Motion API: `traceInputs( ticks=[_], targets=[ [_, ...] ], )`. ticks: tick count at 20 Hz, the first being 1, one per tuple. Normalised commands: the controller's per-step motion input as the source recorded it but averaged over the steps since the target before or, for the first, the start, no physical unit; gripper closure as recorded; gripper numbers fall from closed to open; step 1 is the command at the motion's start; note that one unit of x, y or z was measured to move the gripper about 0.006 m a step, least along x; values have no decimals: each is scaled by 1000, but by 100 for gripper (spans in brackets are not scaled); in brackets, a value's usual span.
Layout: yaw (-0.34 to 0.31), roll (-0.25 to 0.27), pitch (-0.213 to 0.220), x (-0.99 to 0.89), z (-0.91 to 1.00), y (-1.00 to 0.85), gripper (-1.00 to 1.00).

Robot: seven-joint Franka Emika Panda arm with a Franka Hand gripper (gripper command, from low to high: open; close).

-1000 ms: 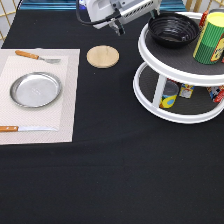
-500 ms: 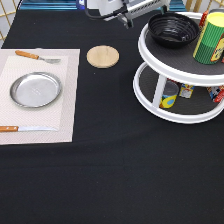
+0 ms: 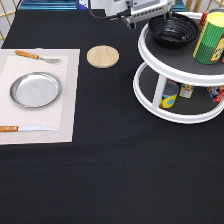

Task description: Pick up the bowl from the lazy Susan and put bowl on the plate

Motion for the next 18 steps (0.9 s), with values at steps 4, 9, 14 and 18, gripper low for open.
traceInputs(
  ticks=[4, 9, 14, 18],
  targets=[
    [0, -110, -23, -301, -94, 215, -100],
    [0, -61, 0, -208, -84, 98, 100],
    [0, -52, 0, -127, -69, 110, 100],
    [0, -15, 0, -7, -23, 41, 100]
  ],
)
